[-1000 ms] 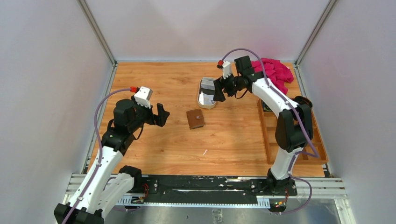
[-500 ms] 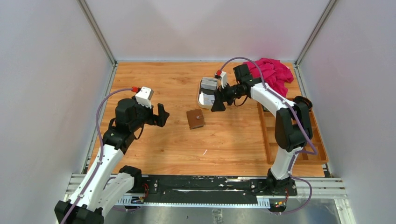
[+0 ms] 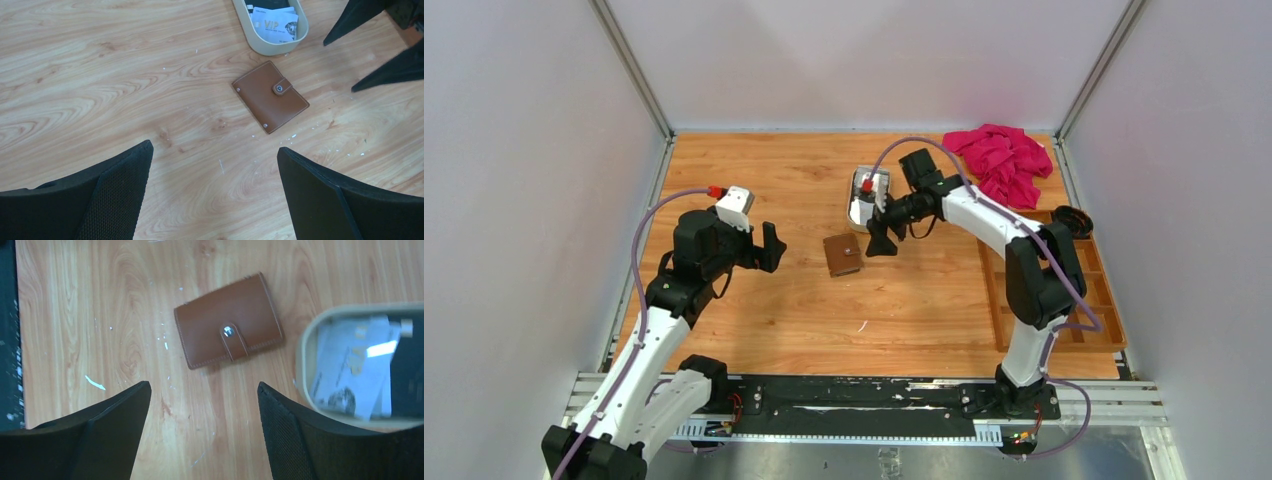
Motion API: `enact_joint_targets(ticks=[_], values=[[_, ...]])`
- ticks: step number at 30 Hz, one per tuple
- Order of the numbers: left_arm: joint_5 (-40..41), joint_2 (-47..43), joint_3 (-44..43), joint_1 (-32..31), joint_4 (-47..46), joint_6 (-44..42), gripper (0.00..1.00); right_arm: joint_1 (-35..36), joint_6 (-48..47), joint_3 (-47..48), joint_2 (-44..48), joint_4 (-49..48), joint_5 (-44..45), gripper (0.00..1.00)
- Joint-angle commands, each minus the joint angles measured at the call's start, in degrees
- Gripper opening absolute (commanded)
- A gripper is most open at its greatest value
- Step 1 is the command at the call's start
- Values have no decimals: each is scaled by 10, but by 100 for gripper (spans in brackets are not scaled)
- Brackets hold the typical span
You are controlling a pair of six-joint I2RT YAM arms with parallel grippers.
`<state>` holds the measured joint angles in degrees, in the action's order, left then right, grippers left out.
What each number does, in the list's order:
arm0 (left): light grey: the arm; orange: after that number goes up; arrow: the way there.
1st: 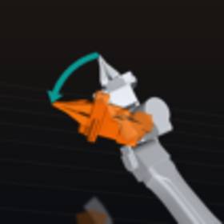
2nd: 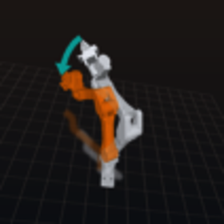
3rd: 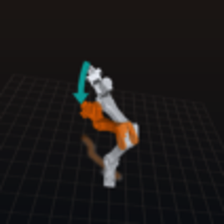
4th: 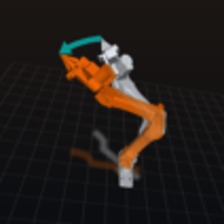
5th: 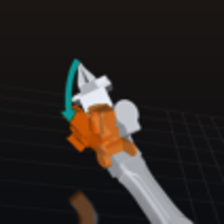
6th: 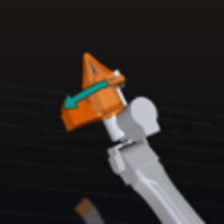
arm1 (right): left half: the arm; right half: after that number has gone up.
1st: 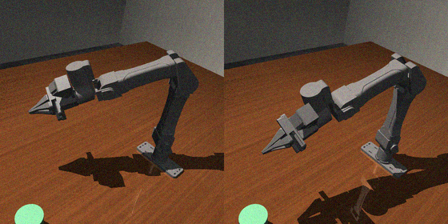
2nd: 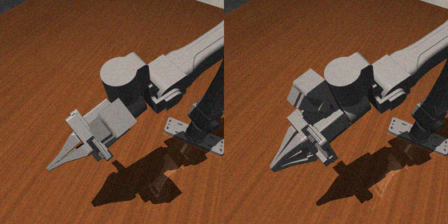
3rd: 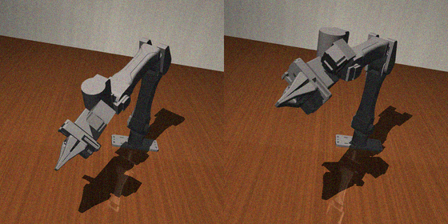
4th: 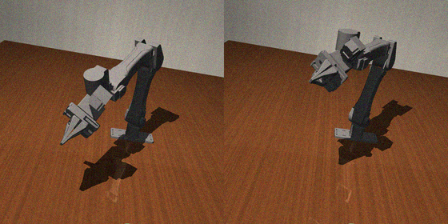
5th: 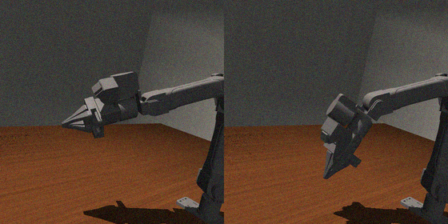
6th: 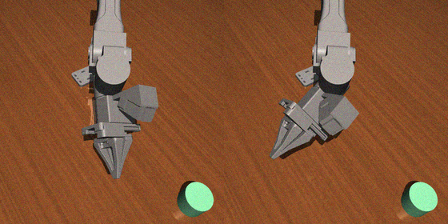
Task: Put the credit cards into the card holder
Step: Move the card holder to the center of the board.
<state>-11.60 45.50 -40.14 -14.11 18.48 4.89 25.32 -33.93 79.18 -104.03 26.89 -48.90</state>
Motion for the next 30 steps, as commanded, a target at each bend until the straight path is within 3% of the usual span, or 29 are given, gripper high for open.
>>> enact_joint_targets(ticks=[1,5,8,18,30], values=[[4,2,1,-1,3,-6,100,55,-155,-1,1,20,33,81],[9,0,2,-1,5,-7,100,68,-275,21,-35,56,-3,75],[12,-1,2,-1,4,-7,100,76,-301,59,-72,77,14,72],[11,-1,2,-1,6,-7,100,86,-295,157,-168,117,53,65],[11,1,2,-1,5,-7,100,97,-282,187,-214,134,61,60]])
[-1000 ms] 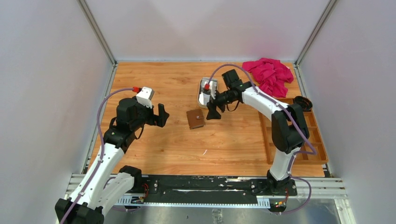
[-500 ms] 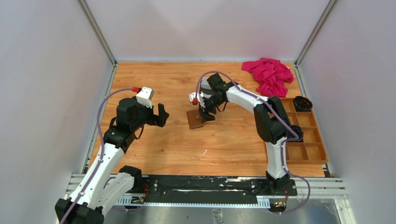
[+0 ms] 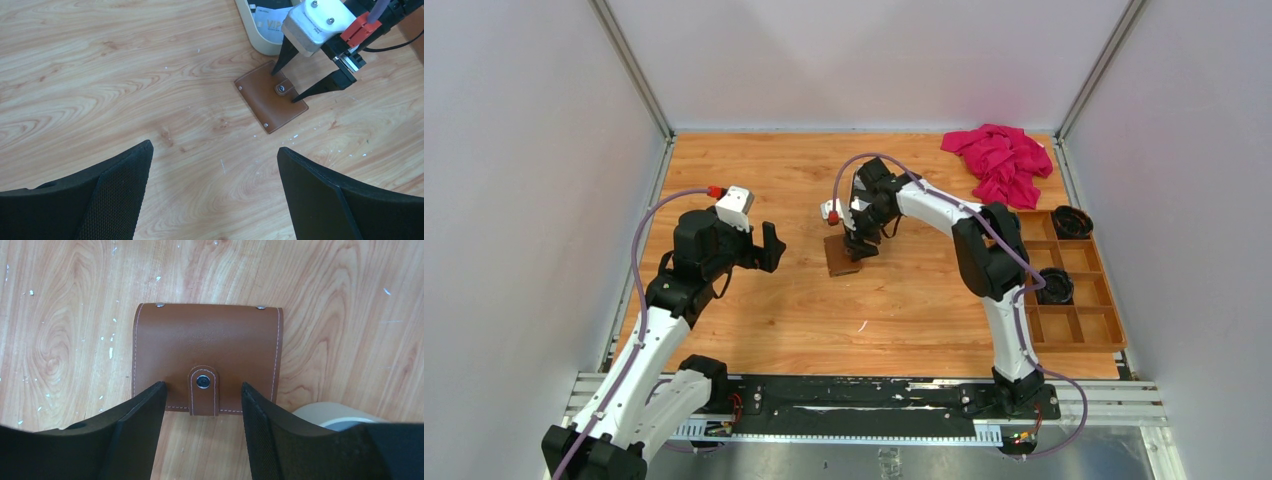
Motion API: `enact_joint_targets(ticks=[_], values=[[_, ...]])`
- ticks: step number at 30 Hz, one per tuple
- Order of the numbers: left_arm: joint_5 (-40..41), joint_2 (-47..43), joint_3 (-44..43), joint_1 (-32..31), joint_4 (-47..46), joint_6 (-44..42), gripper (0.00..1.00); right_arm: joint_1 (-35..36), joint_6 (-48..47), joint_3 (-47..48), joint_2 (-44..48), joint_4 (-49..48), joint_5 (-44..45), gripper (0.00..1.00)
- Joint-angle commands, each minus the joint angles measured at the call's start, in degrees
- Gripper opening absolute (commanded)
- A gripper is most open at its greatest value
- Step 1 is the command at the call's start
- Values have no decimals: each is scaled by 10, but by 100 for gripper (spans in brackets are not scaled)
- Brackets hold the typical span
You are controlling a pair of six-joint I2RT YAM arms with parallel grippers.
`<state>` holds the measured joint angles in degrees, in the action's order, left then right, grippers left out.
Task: Put the credit cards into the card holder
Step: Move the card holder to the center of the board.
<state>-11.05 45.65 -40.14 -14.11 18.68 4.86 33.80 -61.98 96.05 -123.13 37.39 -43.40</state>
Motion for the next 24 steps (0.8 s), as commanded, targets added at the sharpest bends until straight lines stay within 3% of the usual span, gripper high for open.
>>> enact_joint_targets(ticks=[1,13,24], values=[[6,0,2,-1,3,-7,100,13,0,22,-27,32,9,59],[5,1,2,-1,2,-7,100,20,-19,22,-41,50,53,46],[4,2,2,-1,2,-7,100,21,-29,30,-47,87,47,23]])
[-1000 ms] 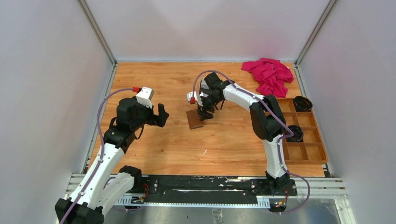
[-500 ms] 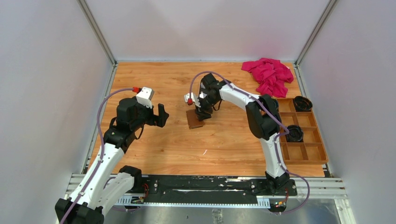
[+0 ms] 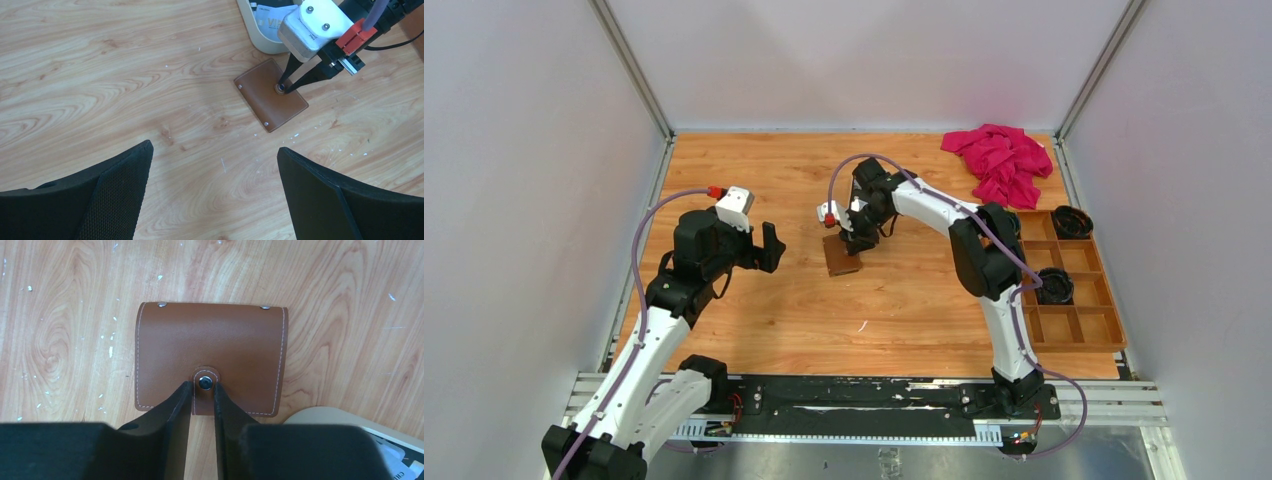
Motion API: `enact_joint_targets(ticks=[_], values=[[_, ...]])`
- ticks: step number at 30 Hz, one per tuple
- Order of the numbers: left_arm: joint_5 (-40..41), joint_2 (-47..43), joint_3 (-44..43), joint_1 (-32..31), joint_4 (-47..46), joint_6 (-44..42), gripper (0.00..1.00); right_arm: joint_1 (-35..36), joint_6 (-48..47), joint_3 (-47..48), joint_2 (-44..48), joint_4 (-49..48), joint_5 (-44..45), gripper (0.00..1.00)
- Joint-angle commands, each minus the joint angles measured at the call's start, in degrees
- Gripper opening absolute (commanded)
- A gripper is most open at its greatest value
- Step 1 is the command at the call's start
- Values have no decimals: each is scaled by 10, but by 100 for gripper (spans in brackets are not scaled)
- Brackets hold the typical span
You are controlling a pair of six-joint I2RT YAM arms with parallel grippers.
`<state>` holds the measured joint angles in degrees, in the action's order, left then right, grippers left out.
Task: Put the credit cards into the card holder
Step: Move the card holder to the center of the board.
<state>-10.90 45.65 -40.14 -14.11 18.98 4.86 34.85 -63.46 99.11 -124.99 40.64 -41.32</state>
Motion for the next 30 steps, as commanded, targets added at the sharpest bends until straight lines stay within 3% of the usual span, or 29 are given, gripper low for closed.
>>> enact_joint_targets(ticks=[1,9,20,24,28,30], values=[[3,2,2,-1,0,-7,100,11,-16,-2,-26,56,26,20],[1,3,2,-1,0,-6,100,11,-40,-48,23,57,-2,1],[-42,3,9,-2,-17,10,100,15,-73,-192,156,28,-57,0],[-100,16,7,-2,-40,97,100,20,-62,-254,211,7,-55,0],[-168,27,78,-14,-152,282,99,23,-48,-307,263,-18,-54,0],[-137,25,111,-55,-185,329,99,25,-48,-336,287,-33,-54,0]])
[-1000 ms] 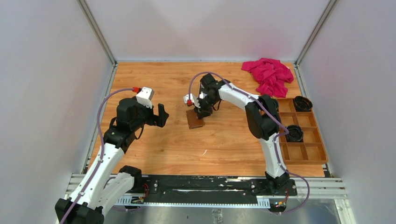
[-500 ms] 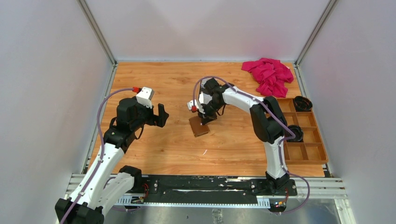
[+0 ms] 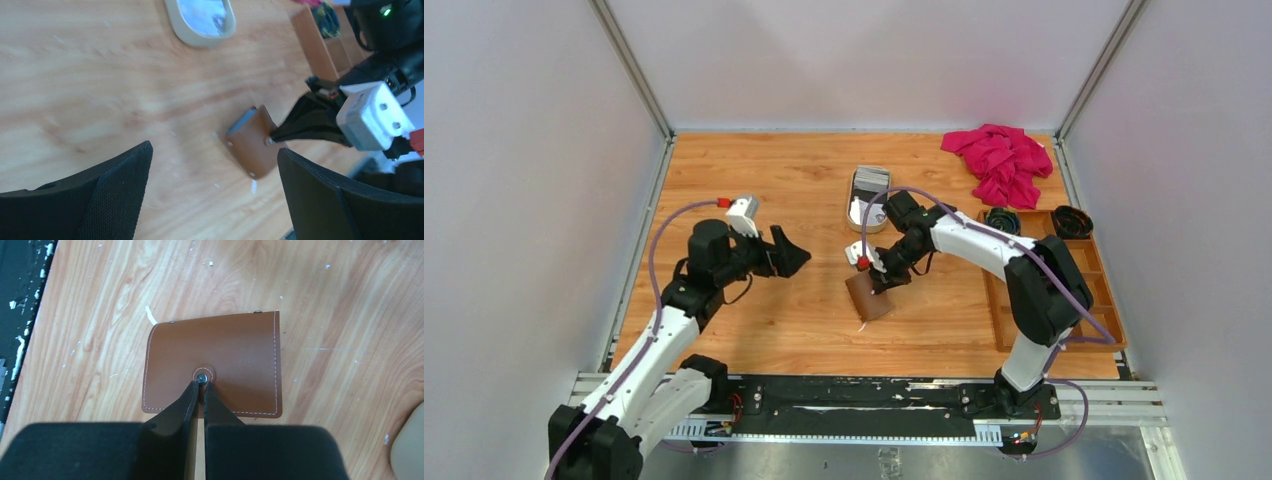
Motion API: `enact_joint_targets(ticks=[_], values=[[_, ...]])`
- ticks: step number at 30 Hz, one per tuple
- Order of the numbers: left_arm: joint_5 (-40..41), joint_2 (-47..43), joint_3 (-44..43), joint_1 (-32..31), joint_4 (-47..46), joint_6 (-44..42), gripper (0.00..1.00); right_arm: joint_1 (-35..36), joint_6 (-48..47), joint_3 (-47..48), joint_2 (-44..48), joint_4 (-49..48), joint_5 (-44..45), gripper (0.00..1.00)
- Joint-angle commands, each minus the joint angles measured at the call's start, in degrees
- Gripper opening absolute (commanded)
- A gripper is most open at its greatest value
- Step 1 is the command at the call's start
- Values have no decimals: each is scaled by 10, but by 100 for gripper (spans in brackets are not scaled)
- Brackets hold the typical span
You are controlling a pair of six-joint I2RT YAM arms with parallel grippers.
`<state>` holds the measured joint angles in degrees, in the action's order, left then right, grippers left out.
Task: Put the credit cards into the card holder
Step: Move the card holder to the center of the board.
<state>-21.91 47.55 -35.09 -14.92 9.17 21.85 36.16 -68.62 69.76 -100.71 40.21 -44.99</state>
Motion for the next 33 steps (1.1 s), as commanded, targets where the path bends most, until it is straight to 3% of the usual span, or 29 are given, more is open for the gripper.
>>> enact_joint_targets(ticks=[1,4,9,17,33], values=[[5,5,68,-79,-89,164,99,14,4,-57,54,-37,-18,0],[59,5,91,-139,-109,182,99,18,1,-93,71,-58,-15,0],[69,20,167,-173,-221,240,96,23,-8,-116,82,-73,-3,0],[83,95,208,-210,-342,242,95,35,-34,-139,86,-86,-3,0],[22,199,198,-238,-416,76,94,42,-79,-133,71,-48,7,0]])
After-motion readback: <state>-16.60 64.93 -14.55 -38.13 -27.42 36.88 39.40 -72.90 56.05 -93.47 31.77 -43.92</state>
